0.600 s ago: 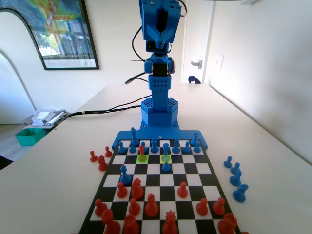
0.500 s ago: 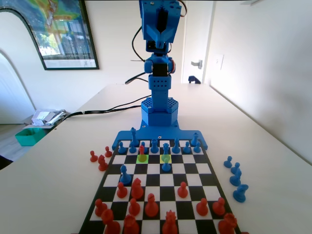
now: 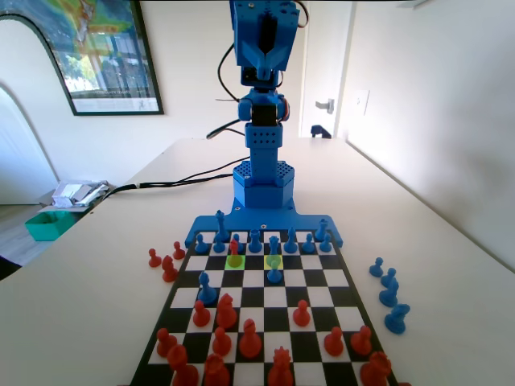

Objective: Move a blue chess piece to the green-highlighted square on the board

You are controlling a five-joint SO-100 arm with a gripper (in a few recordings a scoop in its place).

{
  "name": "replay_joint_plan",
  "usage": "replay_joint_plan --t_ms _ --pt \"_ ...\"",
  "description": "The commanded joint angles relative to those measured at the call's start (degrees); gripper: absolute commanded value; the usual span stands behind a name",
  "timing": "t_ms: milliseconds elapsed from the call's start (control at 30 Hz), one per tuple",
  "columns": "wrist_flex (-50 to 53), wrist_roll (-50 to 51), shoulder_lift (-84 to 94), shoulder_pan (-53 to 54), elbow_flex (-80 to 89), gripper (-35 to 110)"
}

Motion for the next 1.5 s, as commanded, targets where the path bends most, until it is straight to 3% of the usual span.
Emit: replay_joint_plan --t_ms 0,867,1200,1467 --pt "-0.53 -0.18 0.18 0.44 0.26 2" --pt "-0.53 -0.18 0.18 0.18 0.26 6" --pt "-0.79 -1.14 0.18 -0.53 -0.18 1" --pt "-1.93 -1.85 -7.56 -3.96 -6.06 1"
